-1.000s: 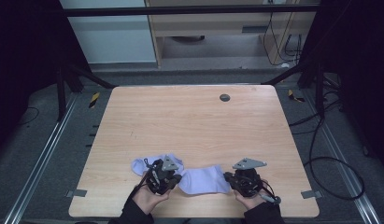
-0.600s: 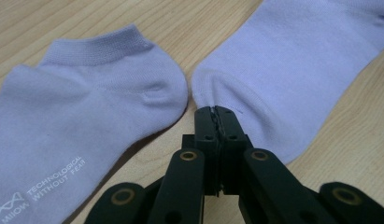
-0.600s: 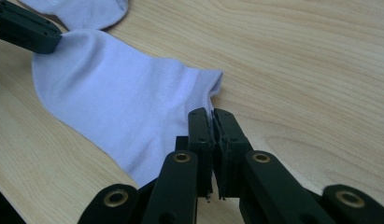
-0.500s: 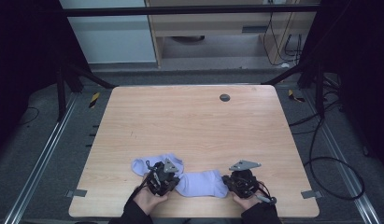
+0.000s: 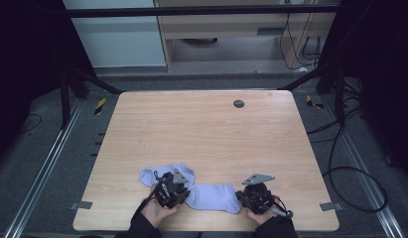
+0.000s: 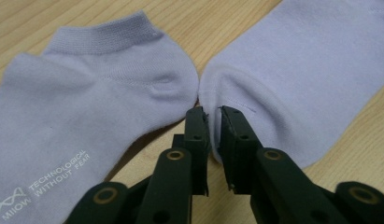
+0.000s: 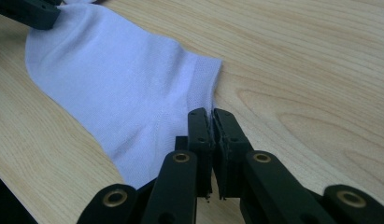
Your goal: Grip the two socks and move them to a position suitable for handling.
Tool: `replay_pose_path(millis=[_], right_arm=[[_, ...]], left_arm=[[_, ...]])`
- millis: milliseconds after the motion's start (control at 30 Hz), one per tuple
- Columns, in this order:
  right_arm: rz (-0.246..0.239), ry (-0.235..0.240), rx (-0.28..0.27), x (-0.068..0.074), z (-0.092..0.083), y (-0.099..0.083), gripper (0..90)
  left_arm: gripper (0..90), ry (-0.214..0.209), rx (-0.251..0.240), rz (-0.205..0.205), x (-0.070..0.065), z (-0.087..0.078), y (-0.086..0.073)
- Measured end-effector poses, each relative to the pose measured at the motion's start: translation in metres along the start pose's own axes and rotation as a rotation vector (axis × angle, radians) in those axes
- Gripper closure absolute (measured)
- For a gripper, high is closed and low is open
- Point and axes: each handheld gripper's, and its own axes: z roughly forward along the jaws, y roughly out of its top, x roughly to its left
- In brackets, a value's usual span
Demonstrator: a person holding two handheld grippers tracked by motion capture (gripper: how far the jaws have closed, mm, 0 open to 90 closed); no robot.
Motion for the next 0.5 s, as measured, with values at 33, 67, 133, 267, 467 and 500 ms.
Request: replay_pose_path(millis=[33,67,133,267,467,500], right_arm=[[0.002,0.0,-0.001,0.0,-0.001,0.0,86.0],[0.006,0.001,-0.009,0.0,-0.001,0.0,85.2],[0.011,-0.004,-0.023,-0.001,-0.003,0.0,81.7],[0.029,-0.009,-0.061,-0.006,-0.008,0.003,76.2],[0.058,-0.021,-0.117,-0.012,-0.014,0.006,69.8],[0.054,-0.023,-0.127,-0.013,-0.014,0.007,68.5]], left_arm=[[74.0,0.004,-0.009,-0.003,0.001,-0.001,0.0],[71.9,0.009,-0.018,-0.006,0.001,-0.003,0.0],[68.0,0.018,-0.036,-0.009,0.003,-0.008,0.0],[63.7,0.038,-0.074,-0.019,0.01,-0.019,0.0],[58.5,0.072,-0.12,-0.061,0.028,-0.033,-0.003],[57.1,0.078,-0.129,-0.074,0.032,-0.036,-0.004]])
